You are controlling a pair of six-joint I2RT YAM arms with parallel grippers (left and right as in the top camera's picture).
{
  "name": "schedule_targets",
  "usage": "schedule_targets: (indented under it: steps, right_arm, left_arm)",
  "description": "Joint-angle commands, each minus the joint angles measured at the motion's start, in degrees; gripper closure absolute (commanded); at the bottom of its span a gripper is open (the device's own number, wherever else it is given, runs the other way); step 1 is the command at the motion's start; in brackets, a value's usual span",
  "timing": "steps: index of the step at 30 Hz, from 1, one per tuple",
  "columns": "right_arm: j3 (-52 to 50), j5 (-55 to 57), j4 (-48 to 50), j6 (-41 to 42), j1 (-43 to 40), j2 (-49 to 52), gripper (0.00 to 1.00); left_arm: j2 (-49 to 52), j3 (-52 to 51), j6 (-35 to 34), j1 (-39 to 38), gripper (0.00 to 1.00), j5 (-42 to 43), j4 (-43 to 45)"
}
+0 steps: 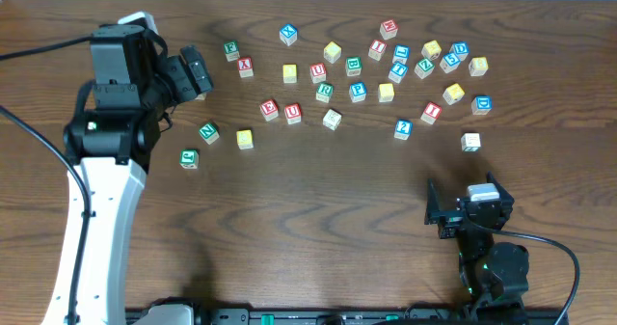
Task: Spell out NEURIPS
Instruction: 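Raise the left arm and move gripper over the green N block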
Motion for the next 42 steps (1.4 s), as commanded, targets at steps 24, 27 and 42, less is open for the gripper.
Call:
schedule_targets:
  steps: [24, 27, 42]
  right_arm:
    - [-0.04, -0.15, -0.24, 0.24, -0.31, -0.24, 0.01]
    - [-0.04, -0.15, -0.24, 0.24, -0.31, -0.24, 0.01]
    - [-0.04, -0.15, -0.24, 0.24, -0.31, -0.24, 0.01]
  left_arm:
    - [25.88, 20.57, -17.97, 1.84, 0.02, -0.02, -21.97]
    - [28.33, 20.57, -16.02, 1.64, 0.02, 1.09, -22.21]
    - [34.38, 20.57, -15.45, 0.11, 0.02, 1.44, -23.5]
